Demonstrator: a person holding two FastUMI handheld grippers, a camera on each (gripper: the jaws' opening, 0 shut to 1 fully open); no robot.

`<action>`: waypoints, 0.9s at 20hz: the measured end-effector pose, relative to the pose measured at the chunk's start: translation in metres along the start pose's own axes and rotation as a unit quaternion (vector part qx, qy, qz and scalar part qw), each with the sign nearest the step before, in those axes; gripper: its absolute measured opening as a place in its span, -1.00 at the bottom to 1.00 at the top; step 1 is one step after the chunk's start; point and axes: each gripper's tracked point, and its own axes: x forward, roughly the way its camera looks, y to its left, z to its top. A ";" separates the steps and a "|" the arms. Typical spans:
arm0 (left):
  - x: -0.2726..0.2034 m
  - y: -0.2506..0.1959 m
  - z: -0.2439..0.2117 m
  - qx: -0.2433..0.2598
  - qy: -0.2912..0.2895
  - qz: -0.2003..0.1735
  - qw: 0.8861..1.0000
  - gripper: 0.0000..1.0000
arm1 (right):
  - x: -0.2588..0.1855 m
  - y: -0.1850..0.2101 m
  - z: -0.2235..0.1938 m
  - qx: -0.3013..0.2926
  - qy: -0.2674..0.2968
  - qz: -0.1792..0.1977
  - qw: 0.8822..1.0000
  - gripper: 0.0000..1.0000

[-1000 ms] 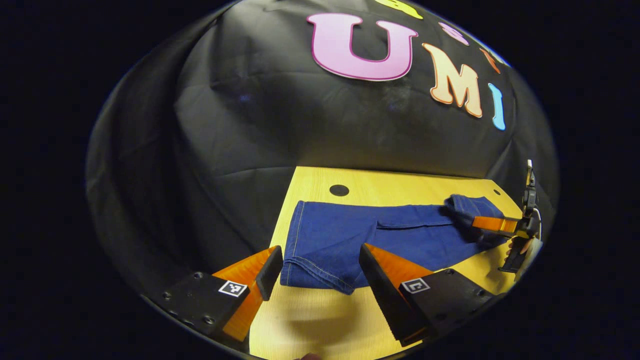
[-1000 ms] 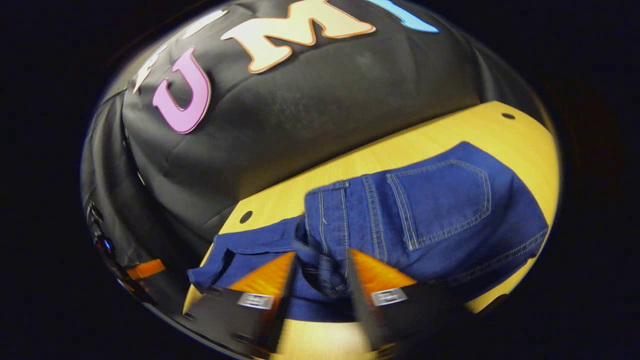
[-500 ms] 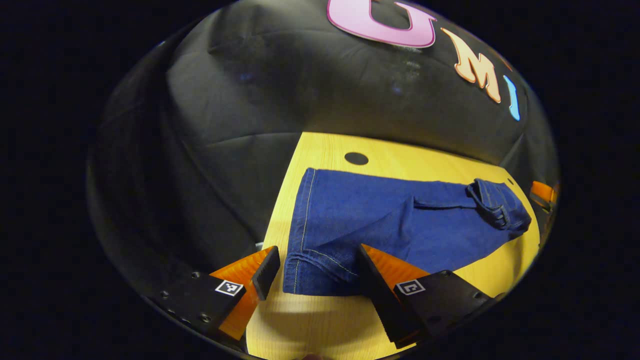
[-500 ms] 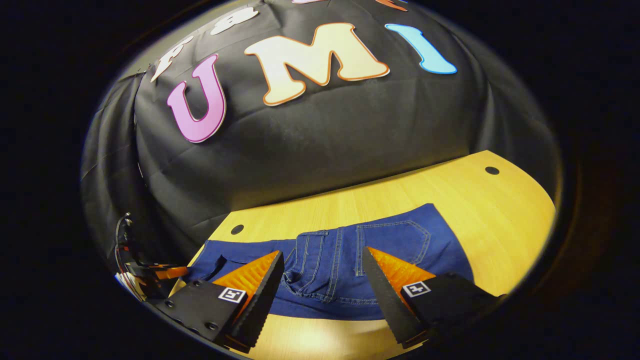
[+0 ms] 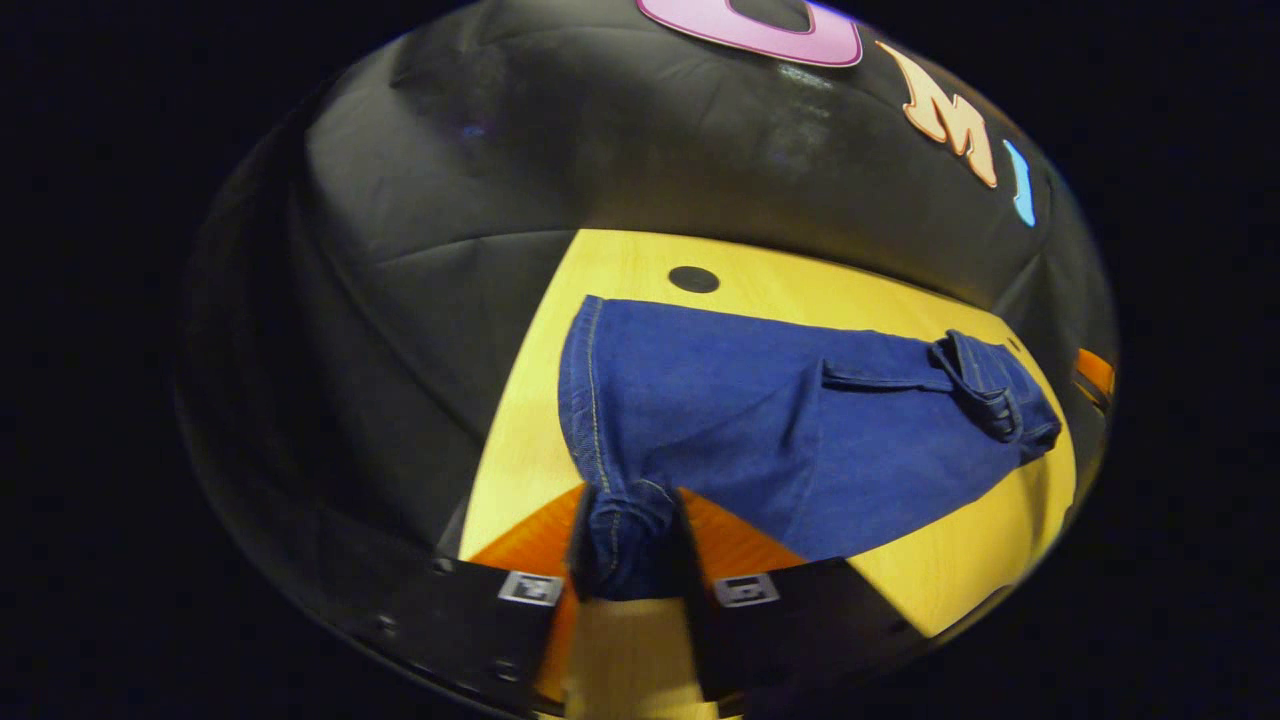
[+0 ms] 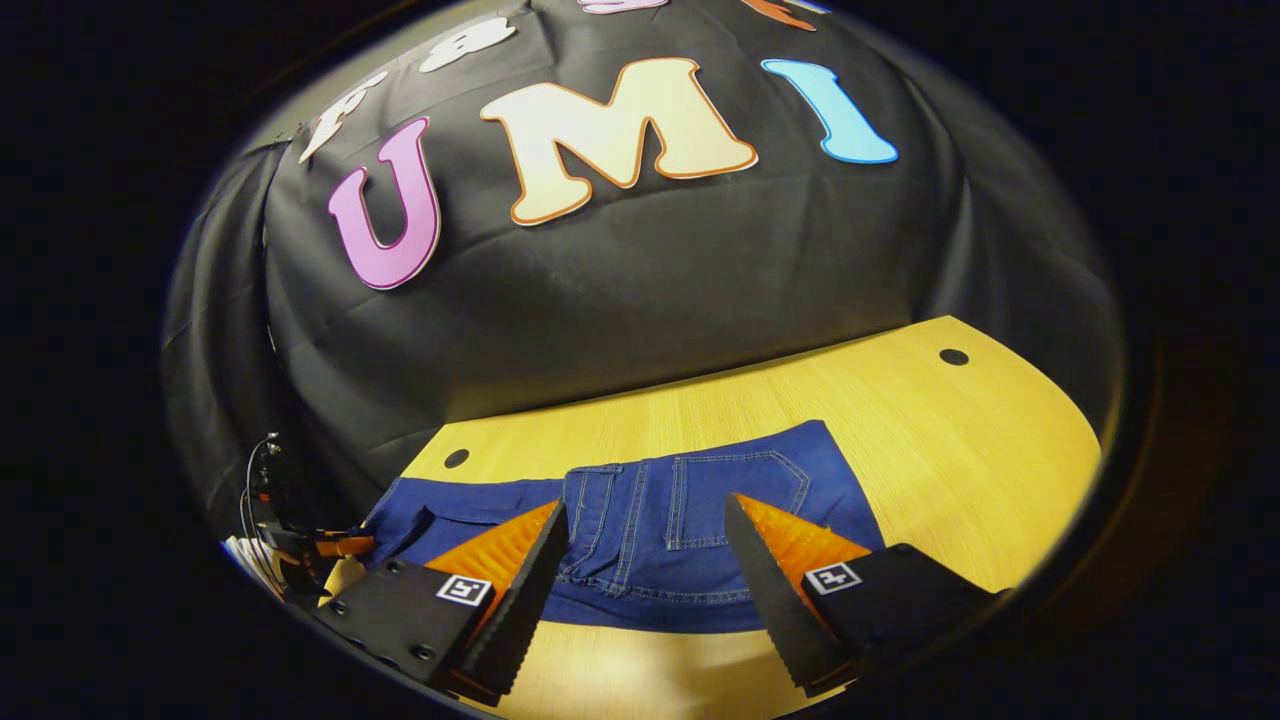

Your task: Grasp the waist and the cuffs of the jeans and fold them to make the two legs overlap; first hold the waist and fold one-third of the jeans toward the cuffs, then hold the cuffs and fold the remaining one-third in the same direction to finish folding.

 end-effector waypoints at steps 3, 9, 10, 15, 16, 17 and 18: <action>-0.001 0.005 0.003 -0.013 -0.006 0.012 1.000 -0.75 | 0.001 0.000 0.001 0.003 -0.002 0.013 1.000 0.95; -0.032 -0.023 0.043 -0.059 -0.026 0.041 0.997 -1.00 | -0.009 -0.014 0.021 -0.013 -0.010 0.042 0.999 0.95; -0.043 -0.034 0.054 -0.070 -0.038 0.030 0.996 -1.00 | -0.013 -0.019 0.026 -0.014 -0.013 0.047 0.999 0.95; -0.074 -0.104 0.102 -0.074 -0.079 0.004 0.994 -1.00 | -0.030 -0.047 0.044 -0.020 -0.016 0.062 0.998 0.95; -0.078 -0.118 0.109 -0.069 -0.088 0.001 0.994 -1.00 | -0.033 -0.054 0.046 -0.022 -0.015 0.063 0.998 0.94; -0.082 -0.134 0.113 -0.066 -0.093 -0.008 0.993 -1.00 | -0.036 -0.062 0.048 -0.022 -0.015 0.064 0.998 0.94; -0.087 -0.151 0.121 -0.062 -0.103 -0.017 0.993 -1.00 | -0.038 -0.068 0.051 -0.022 -0.015 0.065 0.998 0.95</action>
